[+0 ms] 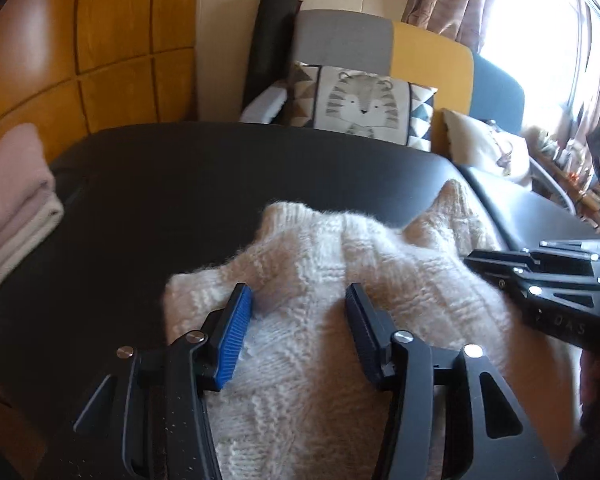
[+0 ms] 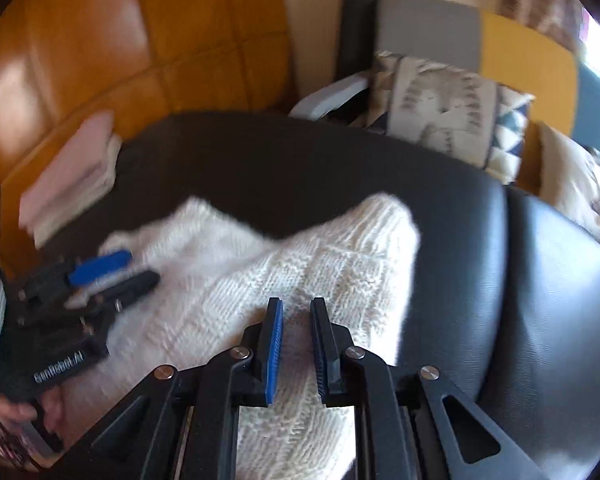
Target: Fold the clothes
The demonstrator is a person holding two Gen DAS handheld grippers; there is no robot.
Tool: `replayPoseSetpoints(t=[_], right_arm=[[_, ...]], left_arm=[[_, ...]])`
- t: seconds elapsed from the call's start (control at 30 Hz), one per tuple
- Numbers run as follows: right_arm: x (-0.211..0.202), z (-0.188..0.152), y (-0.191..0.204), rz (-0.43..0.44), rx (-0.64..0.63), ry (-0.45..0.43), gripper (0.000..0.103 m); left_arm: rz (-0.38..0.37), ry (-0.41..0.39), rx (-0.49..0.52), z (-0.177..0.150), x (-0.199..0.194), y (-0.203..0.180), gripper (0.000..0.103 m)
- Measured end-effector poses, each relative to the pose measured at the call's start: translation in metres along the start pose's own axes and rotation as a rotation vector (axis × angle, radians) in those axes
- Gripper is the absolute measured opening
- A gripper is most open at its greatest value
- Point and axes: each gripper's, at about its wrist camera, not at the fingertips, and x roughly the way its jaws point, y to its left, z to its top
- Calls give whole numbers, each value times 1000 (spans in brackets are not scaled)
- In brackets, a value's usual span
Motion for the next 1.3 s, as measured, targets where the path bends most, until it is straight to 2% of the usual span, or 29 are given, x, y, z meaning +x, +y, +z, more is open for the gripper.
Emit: replayPoseSetpoints(t=[0.13, 0.27, 0.33, 0.47, 0.57, 0.63, 0.7, 0.8, 0.87, 0.9, 0.93, 1.0, 1.07, 1.13, 1.2, 1.3], right_arm=[[17, -2, 15, -51, -93, 37, 14], [24, 3, 0, -8, -13, 33, 12], [13, 5, -7, 29, 34, 21, 12], [-44, -9, -15, 142, 152, -102, 13], [-78, -32, -11, 149, 133, -91, 13], [-89, -48, -6, 155, 106, -69, 13], [-93, -61, 3, 154, 78, -56, 13], [-98, -81, 19, 144, 29, -41, 14], [-95, -90, 27, 122, -17, -17, 14], [-90, -93, 29, 118, -36, 11, 14], [-85, -97, 30, 111, -50, 35, 14], [-73, -106, 28, 95, -70, 74, 14], [-72, -107, 19, 123, -15, 74, 14], [-76, -105, 8, 173, 58, 60, 14], [-83, -102, -4, 211, 125, 57, 14], [-106, -94, -16, 232, 186, -41, 15]], left_arm=[[-31, 4, -68, -6, 4, 15, 59], [-46, 3, -65, -6, 7, 17, 60], [-58, 1, -67, -5, 6, 18, 60], [-131, -7, -127, -2, -10, 29, 60], [-192, -60, -178, -4, -31, 33, 60], [-223, -84, -143, -9, -43, 27, 60], [-218, -89, -49, -15, -47, 13, 60], [-129, -57, 92, -25, -40, -3, 60], [-69, -64, 147, -32, -36, -5, 63], [-44, -71, 170, -35, -35, -4, 71], [-26, -72, 174, -38, -33, -2, 85], [-43, -38, 81, -40, -25, 16, 93], [-175, 45, -123, -37, -19, 45, 94], [-235, 93, -275, -35, -16, 68, 93], [-225, 54, -324, -32, -28, 78, 92], [-175, -58, -276, -22, -51, 82, 92]])
